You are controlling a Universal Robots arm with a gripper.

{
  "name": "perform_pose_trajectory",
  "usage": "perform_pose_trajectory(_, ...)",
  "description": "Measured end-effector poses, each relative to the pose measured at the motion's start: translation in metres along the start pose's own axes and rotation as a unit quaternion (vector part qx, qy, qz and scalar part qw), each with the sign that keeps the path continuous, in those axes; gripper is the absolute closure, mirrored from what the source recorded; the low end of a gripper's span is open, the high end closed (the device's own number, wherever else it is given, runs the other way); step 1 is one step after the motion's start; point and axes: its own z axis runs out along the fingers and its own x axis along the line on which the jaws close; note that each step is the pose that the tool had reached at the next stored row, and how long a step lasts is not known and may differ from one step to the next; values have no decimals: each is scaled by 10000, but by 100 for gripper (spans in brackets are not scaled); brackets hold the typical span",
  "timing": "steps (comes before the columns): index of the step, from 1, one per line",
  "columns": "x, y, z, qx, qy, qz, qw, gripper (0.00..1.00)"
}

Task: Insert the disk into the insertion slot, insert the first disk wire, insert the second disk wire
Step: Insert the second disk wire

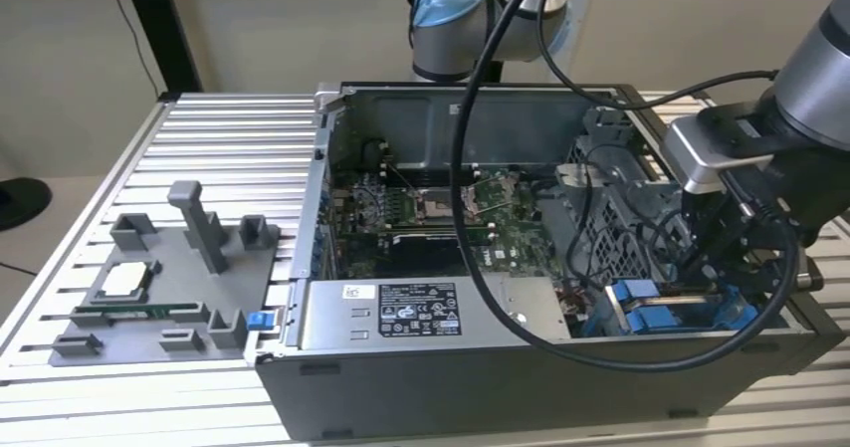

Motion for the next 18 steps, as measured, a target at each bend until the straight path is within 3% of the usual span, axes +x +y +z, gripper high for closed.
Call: perform_pose_trajectory(18,4,4,54,4,-14,0,10000,100)
